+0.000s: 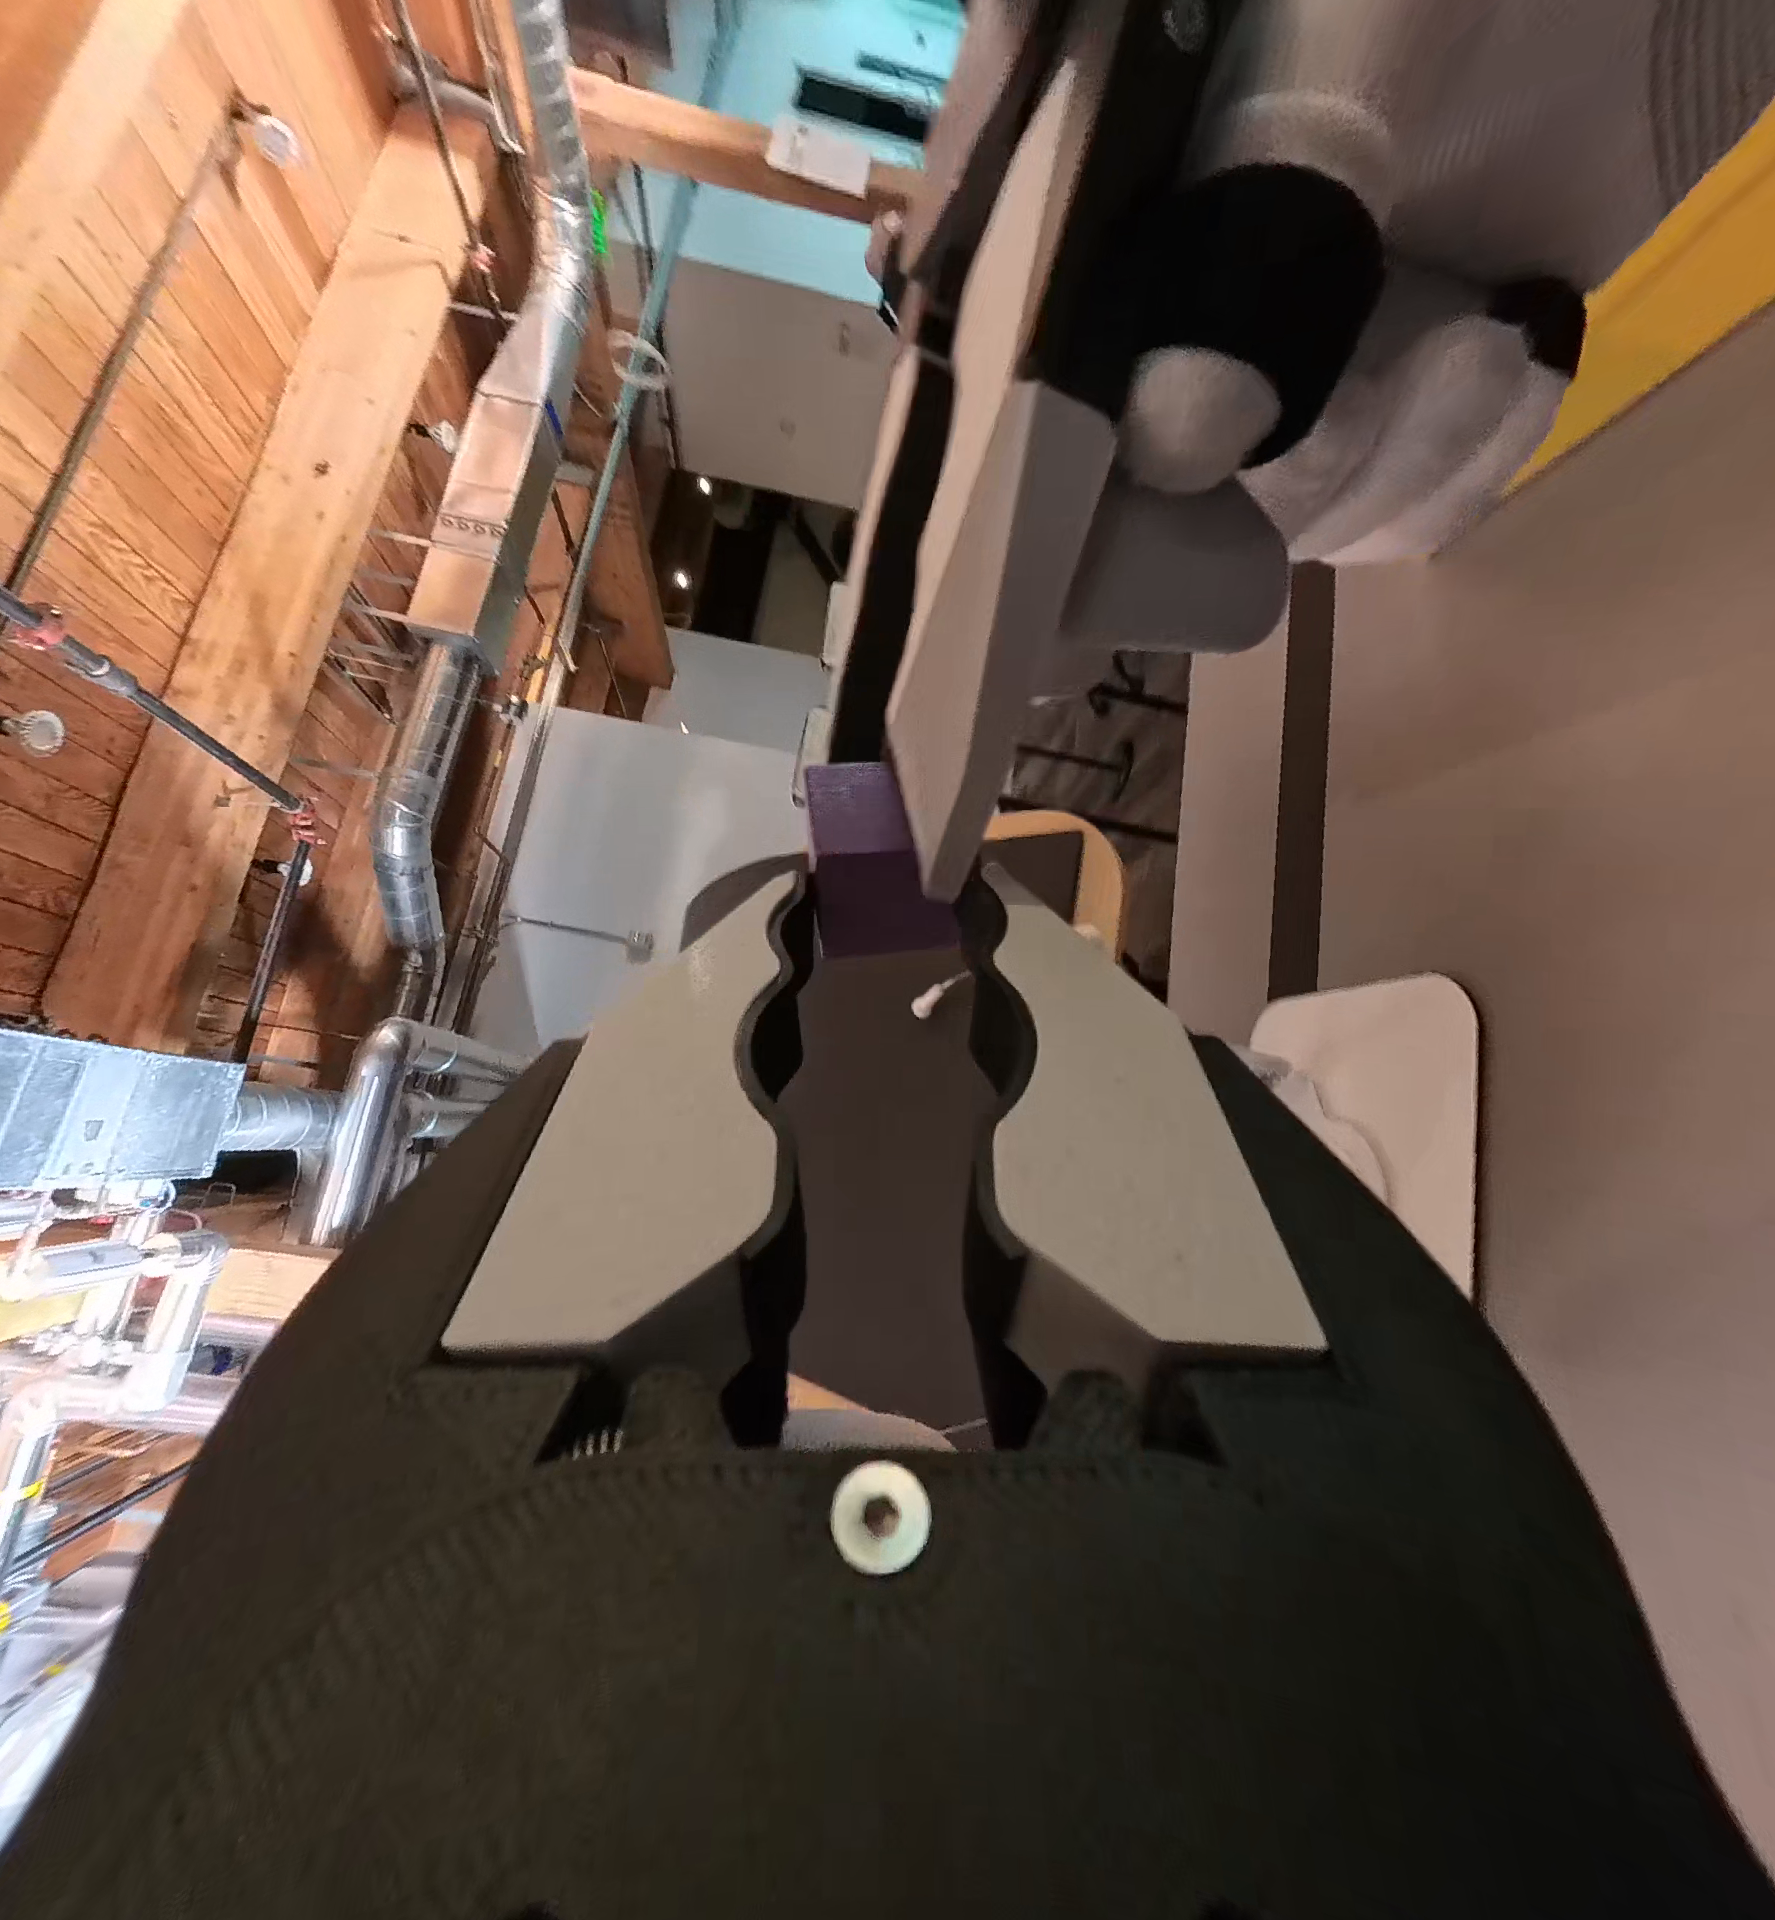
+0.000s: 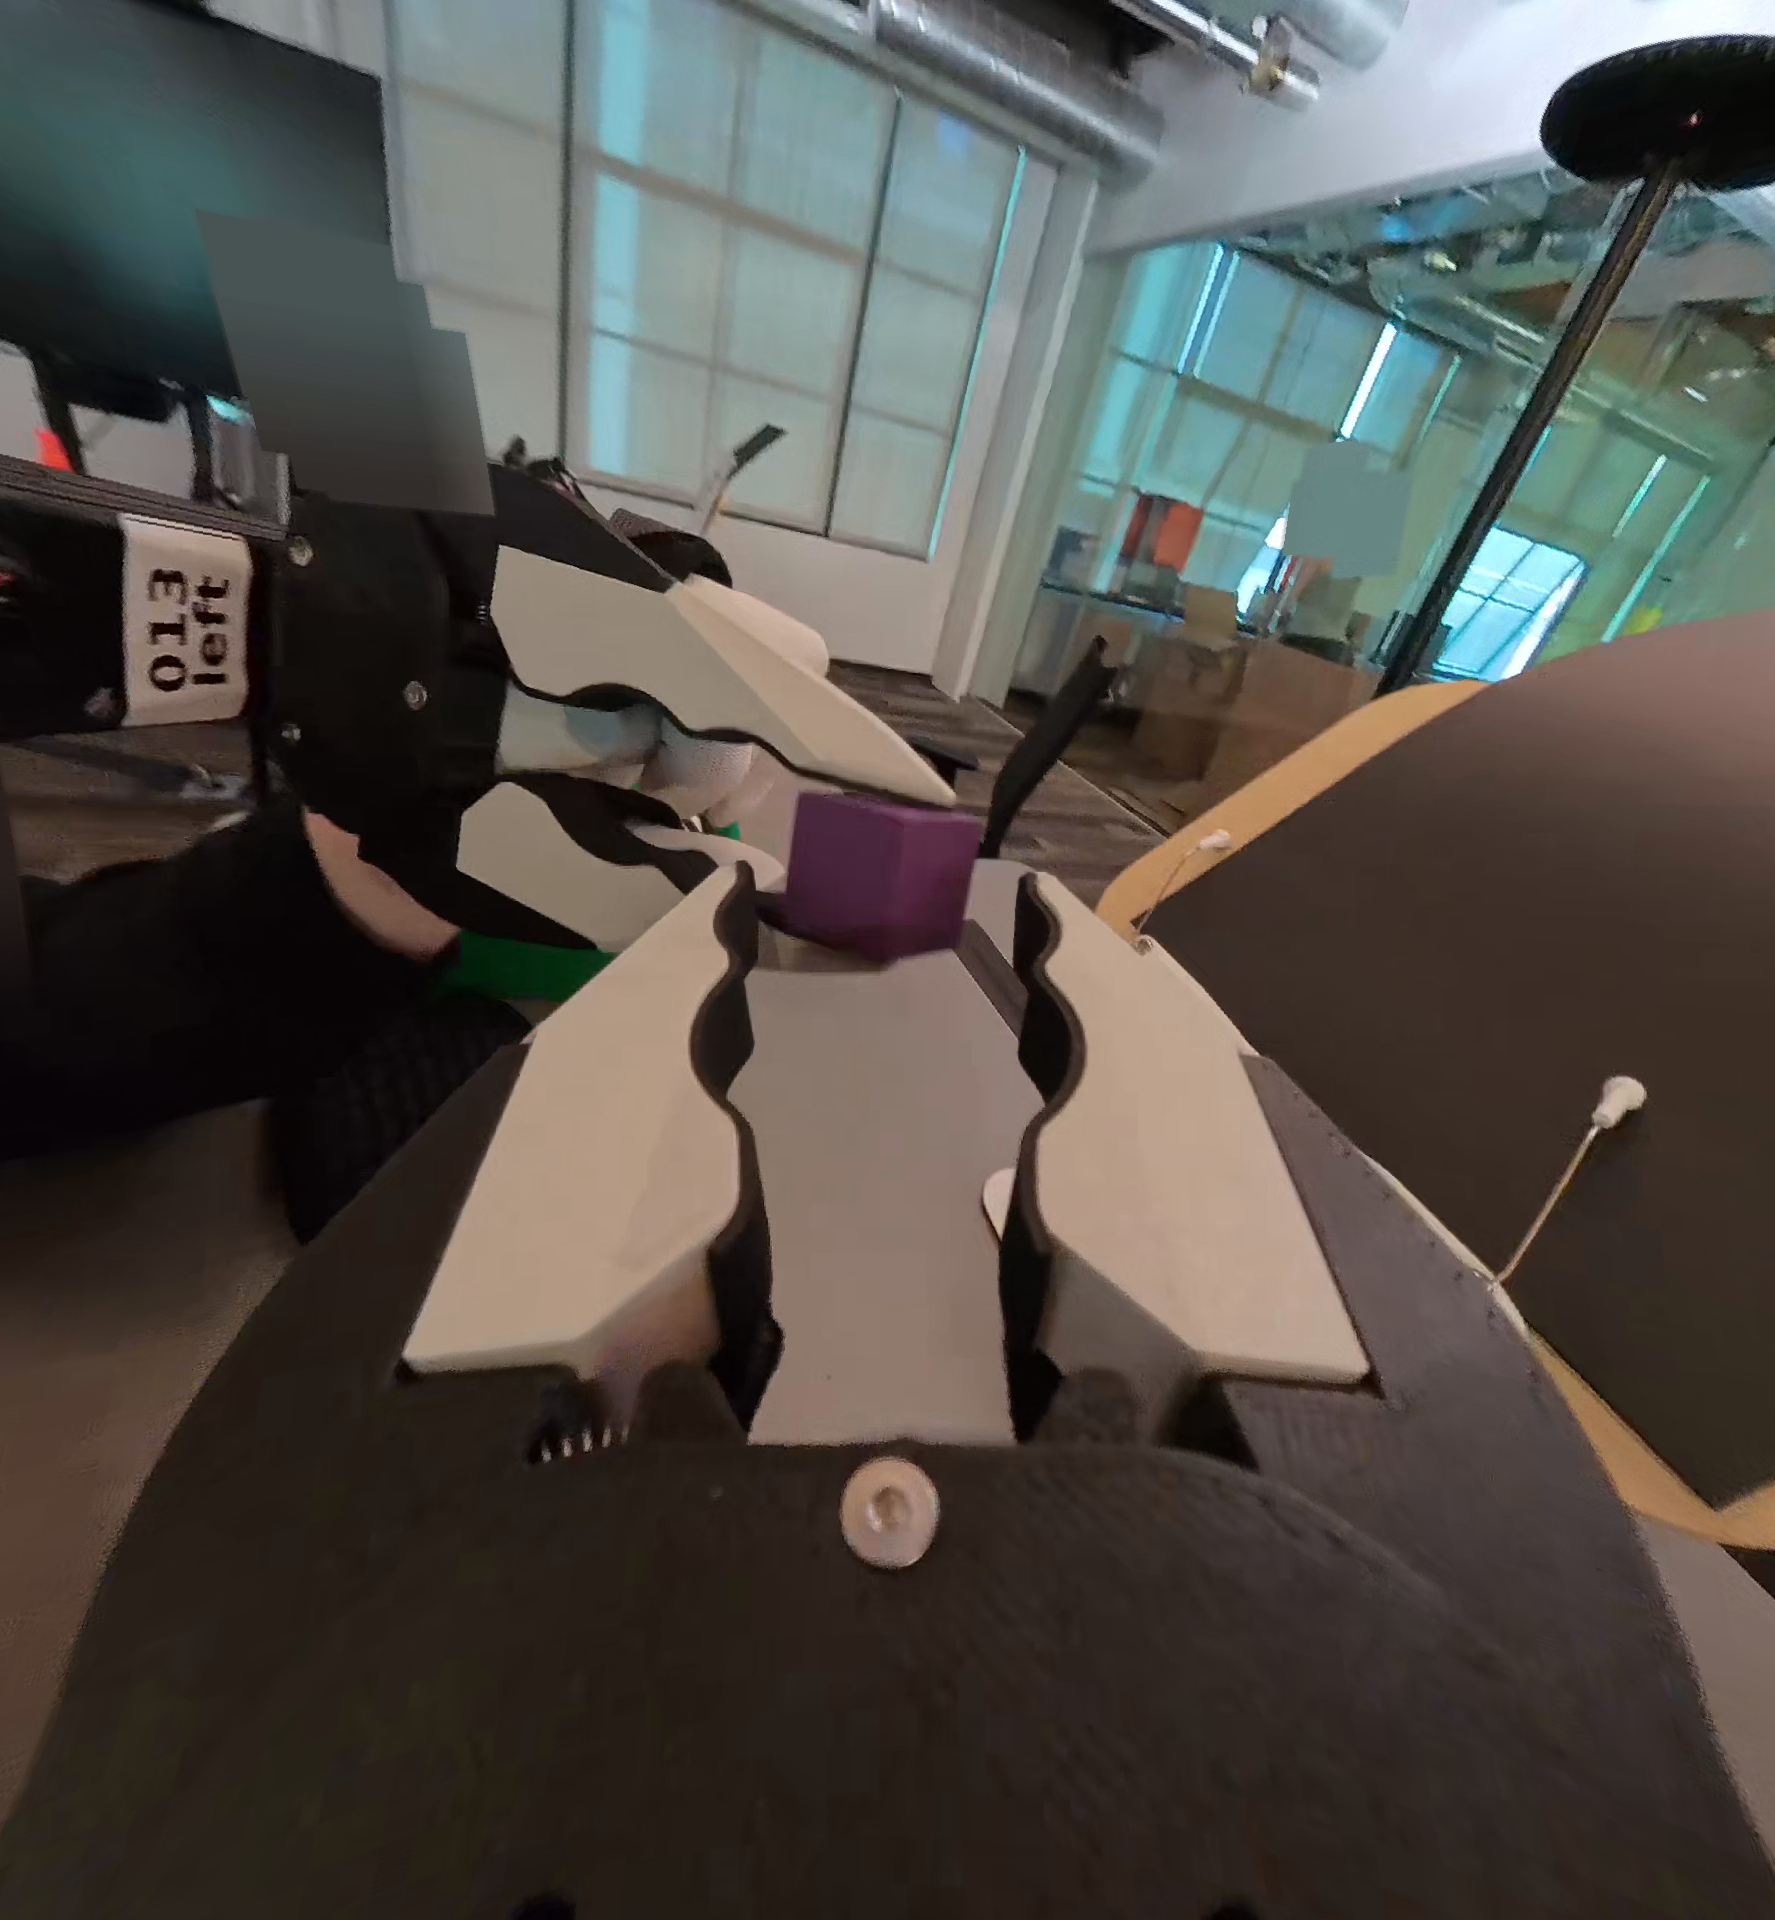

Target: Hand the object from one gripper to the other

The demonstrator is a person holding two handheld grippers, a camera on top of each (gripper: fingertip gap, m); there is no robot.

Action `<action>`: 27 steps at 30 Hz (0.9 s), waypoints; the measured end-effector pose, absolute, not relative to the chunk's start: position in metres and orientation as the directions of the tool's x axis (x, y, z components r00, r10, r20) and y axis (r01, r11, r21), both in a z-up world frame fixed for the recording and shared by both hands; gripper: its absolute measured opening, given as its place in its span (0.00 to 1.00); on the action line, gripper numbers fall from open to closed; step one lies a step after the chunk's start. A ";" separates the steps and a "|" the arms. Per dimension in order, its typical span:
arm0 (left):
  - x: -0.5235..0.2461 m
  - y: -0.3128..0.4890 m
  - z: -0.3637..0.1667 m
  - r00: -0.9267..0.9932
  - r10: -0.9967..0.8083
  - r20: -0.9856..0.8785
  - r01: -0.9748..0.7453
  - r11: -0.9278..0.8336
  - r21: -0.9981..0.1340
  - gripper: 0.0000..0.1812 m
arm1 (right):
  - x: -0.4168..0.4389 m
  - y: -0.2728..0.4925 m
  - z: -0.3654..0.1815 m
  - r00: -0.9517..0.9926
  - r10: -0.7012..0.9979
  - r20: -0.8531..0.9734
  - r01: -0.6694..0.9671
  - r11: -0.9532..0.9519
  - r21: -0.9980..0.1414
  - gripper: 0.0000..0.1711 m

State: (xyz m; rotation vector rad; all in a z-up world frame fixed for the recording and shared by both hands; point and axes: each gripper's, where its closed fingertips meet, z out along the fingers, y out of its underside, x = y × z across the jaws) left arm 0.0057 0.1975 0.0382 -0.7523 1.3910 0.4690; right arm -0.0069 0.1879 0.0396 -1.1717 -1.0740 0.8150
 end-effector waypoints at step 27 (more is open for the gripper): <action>0.017 0.178 0.041 0.261 -0.538 -0.802 -0.401 0.695 -0.597 0.28 | 0.010 0.172 0.057 0.172 0.968 0.184 -0.096 0.202 -0.975 0.21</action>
